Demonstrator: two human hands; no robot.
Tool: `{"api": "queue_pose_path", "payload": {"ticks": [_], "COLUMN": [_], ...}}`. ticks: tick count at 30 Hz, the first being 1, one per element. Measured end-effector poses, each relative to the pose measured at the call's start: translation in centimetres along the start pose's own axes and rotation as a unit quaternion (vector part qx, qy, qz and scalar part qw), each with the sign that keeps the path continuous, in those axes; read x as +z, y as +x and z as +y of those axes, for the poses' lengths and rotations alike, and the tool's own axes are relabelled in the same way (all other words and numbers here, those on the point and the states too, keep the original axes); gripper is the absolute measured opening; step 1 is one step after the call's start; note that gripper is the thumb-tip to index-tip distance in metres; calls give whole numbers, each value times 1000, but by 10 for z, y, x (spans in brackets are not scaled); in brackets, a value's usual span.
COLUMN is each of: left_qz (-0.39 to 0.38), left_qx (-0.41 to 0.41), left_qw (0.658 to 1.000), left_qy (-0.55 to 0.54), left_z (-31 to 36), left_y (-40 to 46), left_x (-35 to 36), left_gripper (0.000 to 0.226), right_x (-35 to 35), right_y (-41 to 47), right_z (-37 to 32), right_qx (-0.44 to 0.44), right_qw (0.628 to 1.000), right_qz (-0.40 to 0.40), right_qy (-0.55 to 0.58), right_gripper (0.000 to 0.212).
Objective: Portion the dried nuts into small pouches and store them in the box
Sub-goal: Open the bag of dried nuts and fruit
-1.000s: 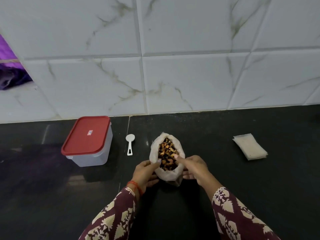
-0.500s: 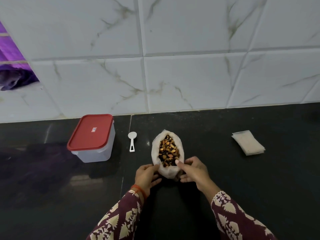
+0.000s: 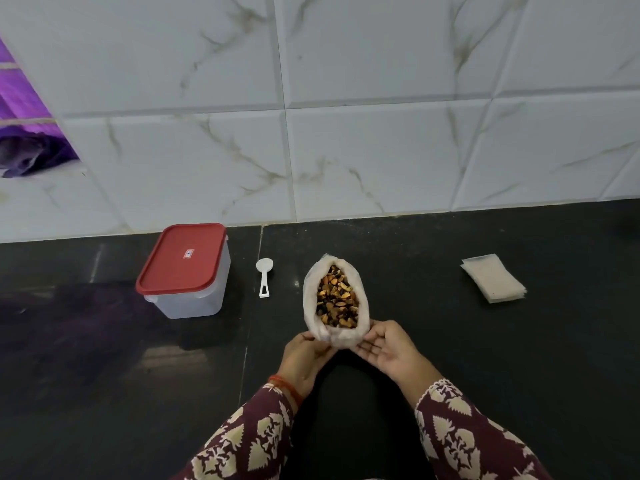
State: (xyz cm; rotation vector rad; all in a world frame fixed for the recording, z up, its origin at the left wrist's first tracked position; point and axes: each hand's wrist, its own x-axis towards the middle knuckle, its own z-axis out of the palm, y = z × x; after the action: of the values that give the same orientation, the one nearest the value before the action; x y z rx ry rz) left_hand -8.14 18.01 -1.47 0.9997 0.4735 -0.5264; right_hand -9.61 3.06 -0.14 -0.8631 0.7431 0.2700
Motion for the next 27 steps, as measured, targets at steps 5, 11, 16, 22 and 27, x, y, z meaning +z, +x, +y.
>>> {"api": "queue_pose_path", "payload": {"ticks": [5, 11, 16, 22, 27], "left_qz": [87, 90, 31, 154, 180], "left_qx": [75, 53, -49, 70, 124], "left_qw": [980, 990, 997, 968, 907], "left_qy": [164, 92, -44, 186, 359], "left_z": [6, 19, 29, 30, 42], "left_y": [5, 17, 12, 25, 35], "left_x": [-9, -1, 0, -15, 2], "left_gripper": [43, 18, 15, 27, 16], "right_x": [-1, 10, 5, 0, 18], "right_y": [6, 11, 5, 18, 39], "right_z": [-5, -10, -11, -19, -28], "right_qx": [-110, -25, 34, -103, -169], "right_qw": [958, 997, 998, 923, 846], "right_qz": [110, 30, 33, 152, 139], "right_qy": [-239, -70, 46, -339, -487], "right_gripper": [27, 12, 15, 26, 20]}}
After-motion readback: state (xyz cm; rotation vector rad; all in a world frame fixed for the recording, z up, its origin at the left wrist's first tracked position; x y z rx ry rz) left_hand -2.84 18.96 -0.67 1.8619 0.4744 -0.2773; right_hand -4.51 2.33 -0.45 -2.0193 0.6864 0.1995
